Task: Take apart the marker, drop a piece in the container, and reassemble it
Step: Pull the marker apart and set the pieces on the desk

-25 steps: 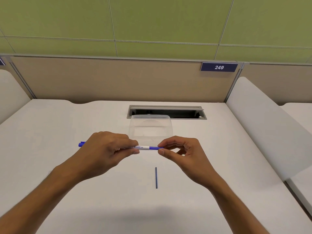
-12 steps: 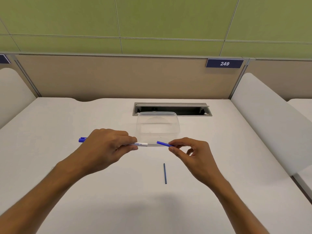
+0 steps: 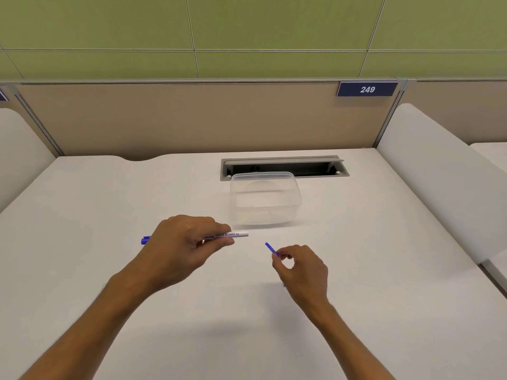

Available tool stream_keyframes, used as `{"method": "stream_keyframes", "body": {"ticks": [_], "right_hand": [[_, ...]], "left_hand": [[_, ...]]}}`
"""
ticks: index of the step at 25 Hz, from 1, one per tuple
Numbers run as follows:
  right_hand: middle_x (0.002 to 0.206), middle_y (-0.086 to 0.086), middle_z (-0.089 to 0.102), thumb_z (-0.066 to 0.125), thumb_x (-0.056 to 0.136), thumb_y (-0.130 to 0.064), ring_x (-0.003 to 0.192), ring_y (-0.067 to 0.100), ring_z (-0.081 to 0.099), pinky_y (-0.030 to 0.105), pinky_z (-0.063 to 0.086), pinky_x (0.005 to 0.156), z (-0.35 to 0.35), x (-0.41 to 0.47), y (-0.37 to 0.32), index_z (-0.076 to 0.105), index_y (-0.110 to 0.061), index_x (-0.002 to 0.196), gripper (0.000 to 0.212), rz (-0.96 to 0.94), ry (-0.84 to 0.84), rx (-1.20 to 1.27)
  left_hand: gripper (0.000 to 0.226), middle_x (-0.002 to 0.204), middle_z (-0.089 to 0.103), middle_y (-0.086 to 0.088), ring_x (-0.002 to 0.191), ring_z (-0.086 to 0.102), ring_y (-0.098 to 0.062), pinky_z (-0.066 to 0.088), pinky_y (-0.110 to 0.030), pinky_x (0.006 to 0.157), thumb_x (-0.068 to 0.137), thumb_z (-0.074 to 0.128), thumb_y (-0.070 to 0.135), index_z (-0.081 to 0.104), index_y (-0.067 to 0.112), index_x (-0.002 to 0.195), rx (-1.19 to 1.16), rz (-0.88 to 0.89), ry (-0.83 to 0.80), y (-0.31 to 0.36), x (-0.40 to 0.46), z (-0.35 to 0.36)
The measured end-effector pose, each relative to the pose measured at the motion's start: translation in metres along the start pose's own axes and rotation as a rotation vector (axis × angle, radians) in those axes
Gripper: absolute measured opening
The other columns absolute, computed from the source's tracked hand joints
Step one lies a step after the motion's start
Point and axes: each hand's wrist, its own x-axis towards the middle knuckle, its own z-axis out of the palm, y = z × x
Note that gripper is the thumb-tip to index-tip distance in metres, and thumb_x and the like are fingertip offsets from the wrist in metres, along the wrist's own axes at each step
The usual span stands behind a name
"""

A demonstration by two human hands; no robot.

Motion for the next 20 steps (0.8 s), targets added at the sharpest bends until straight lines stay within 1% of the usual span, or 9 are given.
{"method": "stream_keyframes", "body": {"ticks": [3, 7, 10, 12, 15, 18, 20], "right_hand": [[0.07, -0.015, 0.068, 0.074, 0.079, -0.03, 0.071, 0.009, 0.062, 0.024, 0.041, 0.054, 0.025, -0.008, 0.003, 0.07, -0.028, 0.074, 0.007, 0.021, 0.025, -0.064], [0.06, -0.009, 0.067, 0.082, 0.073, -0.024, 0.062, 0.016, 0.063, 0.026, 0.039, 0.046, 0.048, -0.016, 0.011, 0.07, -0.021, 0.065, 0.015, -0.011, 0.018, -0.173], [0.054, -0.003, 0.065, 0.084, 0.071, -0.023, 0.055, 0.021, 0.061, 0.029, 0.044, 0.044, 0.061, -0.018, 0.015, 0.069, -0.017, 0.06, 0.019, -0.022, -0.044, -0.278], [0.052, -0.002, 0.064, 0.083, 0.072, -0.023, 0.053, 0.021, 0.06, 0.029, 0.044, 0.045, 0.068, -0.02, 0.016, 0.07, -0.016, 0.06, 0.019, -0.021, -0.075, -0.316], [0.059, -0.002, 0.067, 0.077, 0.079, -0.027, 0.059, 0.021, 0.061, 0.031, 0.045, 0.05, 0.077, -0.022, 0.021, 0.072, -0.015, 0.067, 0.018, -0.009, -0.099, -0.328], [0.077, -0.003, 0.071, 0.059, 0.092, -0.038, 0.076, 0.017, 0.062, 0.031, 0.047, 0.064, 0.083, -0.02, 0.027, 0.072, -0.018, 0.084, 0.025, 0.021, -0.127, -0.345], [0.086, -0.004, 0.072, 0.052, 0.095, -0.042, 0.083, 0.016, 0.062, 0.03, 0.049, 0.071, 0.085, -0.018, 0.03, 0.071, -0.02, 0.091, 0.03, 0.032, -0.147, -0.353]], "left_hand": [[0.017, 0.061, 0.052, 0.017, 0.057, 0.046, -0.007, 0.043, -0.036, 0.051, 0.088, 0.057, 0.043, 0.069, 0.031, 0.089, -0.083, -0.02, -0.008, -0.003, -0.006, 0.007], [0.018, 0.063, 0.056, 0.014, 0.058, 0.049, -0.01, 0.044, -0.038, 0.053, 0.089, 0.057, 0.044, 0.069, 0.031, 0.089, -0.115, -0.026, -0.037, -0.009, -0.009, 0.012], [0.019, 0.064, 0.057, 0.012, 0.059, 0.049, -0.011, 0.045, -0.04, 0.053, 0.089, 0.056, 0.045, 0.069, 0.031, 0.089, -0.127, -0.036, -0.047, -0.016, -0.01, 0.011], [0.02, 0.065, 0.058, 0.011, 0.059, 0.05, -0.011, 0.045, -0.04, 0.053, 0.089, 0.056, 0.045, 0.069, 0.03, 0.089, -0.132, -0.035, -0.048, -0.019, -0.01, 0.01], [0.02, 0.066, 0.06, 0.01, 0.059, 0.051, -0.011, 0.045, -0.04, 0.053, 0.089, 0.056, 0.045, 0.07, 0.03, 0.09, -0.145, -0.037, -0.045, -0.023, -0.009, 0.011], [0.021, 0.066, 0.061, 0.01, 0.059, 0.051, -0.011, 0.045, -0.039, 0.053, 0.089, 0.056, 0.045, 0.07, 0.029, 0.089, -0.152, -0.039, -0.046, -0.023, -0.009, 0.013], [0.021, 0.065, 0.06, 0.011, 0.059, 0.05, -0.011, 0.045, -0.039, 0.053, 0.089, 0.056, 0.045, 0.071, 0.029, 0.089, -0.158, -0.041, -0.043, -0.022, -0.009, 0.015]]}}
